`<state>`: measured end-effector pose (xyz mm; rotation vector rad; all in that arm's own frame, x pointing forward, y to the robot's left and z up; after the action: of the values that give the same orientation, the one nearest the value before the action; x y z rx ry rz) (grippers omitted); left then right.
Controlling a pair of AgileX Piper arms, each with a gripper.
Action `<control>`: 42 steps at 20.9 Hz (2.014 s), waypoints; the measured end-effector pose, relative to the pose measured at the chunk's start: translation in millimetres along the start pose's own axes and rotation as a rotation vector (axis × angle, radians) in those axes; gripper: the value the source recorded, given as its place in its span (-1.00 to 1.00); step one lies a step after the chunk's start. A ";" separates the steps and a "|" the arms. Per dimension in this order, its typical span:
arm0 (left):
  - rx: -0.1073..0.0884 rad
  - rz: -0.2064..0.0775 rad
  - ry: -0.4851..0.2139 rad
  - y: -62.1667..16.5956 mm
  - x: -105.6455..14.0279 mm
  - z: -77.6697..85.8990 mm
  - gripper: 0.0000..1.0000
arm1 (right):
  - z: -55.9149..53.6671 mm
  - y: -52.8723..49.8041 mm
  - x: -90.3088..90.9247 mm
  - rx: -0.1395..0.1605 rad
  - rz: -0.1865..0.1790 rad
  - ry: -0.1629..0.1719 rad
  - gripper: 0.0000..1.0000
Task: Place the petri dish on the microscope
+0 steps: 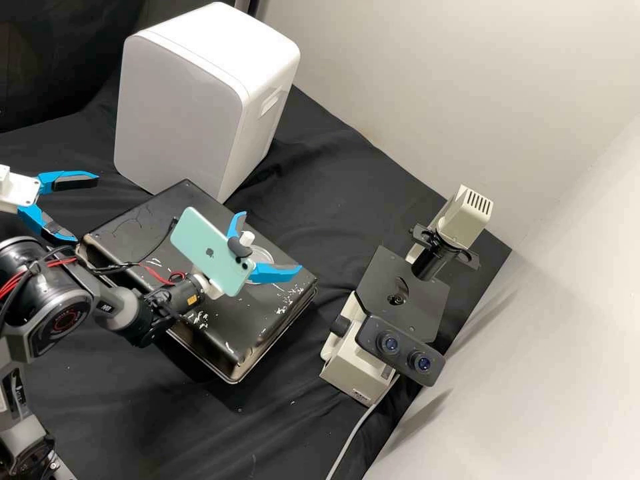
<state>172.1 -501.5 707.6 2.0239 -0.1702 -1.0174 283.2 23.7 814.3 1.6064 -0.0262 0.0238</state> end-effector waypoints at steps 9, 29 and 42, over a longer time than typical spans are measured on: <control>0.000 0.000 0.000 0.0 0.0 0.0 1.00 | 14.7 -17.7 -40.2 -0.001 -0.039 -0.013 1.00; -0.001 -0.008 -0.001 -1.7 0.6 -0.1 1.00 | 29.7 -49.1 -7.7 -0.051 -0.075 -0.063 1.00; -0.005 -0.015 0.000 -3.2 1.1 -0.5 1.00 | 30.7 -51.0 4.7 -0.056 -0.065 -0.057 -1.00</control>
<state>172.5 -499.6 704.7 2.0240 -0.1521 -1.0261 289.5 -5.2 762.4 1.5513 -0.0192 -0.0727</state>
